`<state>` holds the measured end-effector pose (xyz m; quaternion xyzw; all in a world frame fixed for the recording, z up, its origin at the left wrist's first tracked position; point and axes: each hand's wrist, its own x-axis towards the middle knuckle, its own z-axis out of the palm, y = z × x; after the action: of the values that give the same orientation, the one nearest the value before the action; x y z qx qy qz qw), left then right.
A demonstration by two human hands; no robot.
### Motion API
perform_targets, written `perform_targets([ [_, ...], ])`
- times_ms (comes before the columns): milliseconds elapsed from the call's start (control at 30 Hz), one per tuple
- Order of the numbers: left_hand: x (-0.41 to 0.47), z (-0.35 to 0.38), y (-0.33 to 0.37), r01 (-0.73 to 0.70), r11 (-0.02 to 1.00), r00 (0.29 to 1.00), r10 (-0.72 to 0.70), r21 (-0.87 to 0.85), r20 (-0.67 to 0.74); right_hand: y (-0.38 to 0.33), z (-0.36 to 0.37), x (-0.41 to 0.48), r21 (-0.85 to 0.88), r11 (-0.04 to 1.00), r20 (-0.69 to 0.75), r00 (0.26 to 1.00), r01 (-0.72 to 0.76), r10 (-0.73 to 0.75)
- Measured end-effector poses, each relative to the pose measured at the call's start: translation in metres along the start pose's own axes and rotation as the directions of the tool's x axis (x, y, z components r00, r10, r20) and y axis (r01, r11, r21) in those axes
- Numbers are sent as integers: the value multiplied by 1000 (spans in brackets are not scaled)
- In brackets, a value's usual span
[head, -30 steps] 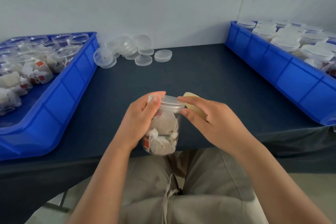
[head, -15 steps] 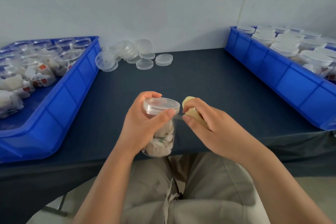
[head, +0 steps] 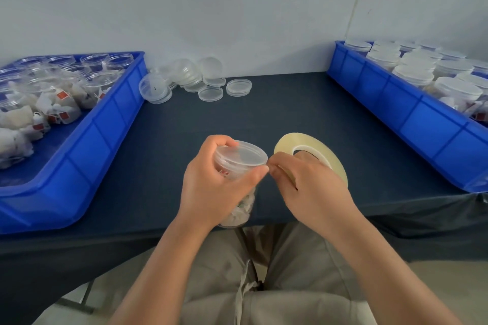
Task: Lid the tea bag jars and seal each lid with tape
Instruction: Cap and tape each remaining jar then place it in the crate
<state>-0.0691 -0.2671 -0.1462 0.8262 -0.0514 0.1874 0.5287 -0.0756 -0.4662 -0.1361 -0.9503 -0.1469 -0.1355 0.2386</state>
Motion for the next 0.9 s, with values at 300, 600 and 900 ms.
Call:
perform_targets([
  [300,-31,-36,12,86,853,911,142,-515,386,96,-36,19,12,972,-257,939,-233,228],
  [600,-7,-24,15,126,929,991,-101,-347,89,75,-20,20,-94,995,5,1000,-27,28],
  [900,-7,-10,-2,222,935,975,-220,-278,38,57,45,18,-230,962,93,988,143,-125],
])
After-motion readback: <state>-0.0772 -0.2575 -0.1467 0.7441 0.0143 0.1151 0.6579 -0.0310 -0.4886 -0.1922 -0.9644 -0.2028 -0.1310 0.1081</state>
